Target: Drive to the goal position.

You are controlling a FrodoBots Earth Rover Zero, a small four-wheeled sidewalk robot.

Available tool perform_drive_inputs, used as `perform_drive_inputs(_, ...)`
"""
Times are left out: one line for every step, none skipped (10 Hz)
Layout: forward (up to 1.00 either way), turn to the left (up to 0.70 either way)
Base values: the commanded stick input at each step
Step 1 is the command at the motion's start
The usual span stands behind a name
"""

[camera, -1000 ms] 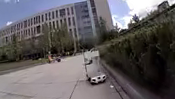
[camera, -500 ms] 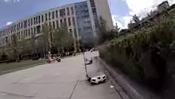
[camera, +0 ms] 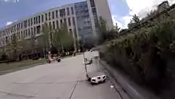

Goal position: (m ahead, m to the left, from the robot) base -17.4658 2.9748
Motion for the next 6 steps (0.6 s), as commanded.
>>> perform_drive_inputs(0.06, 0.01)
perform_drive_inputs(0.05, 0.03)
perform_drive_inputs(0.05, 0.03)
perform_drive_inputs(0.05, 0.01)
perform_drive_inputs(0.05, 0.01)
perform_drive_inputs(0.05, 0.03)
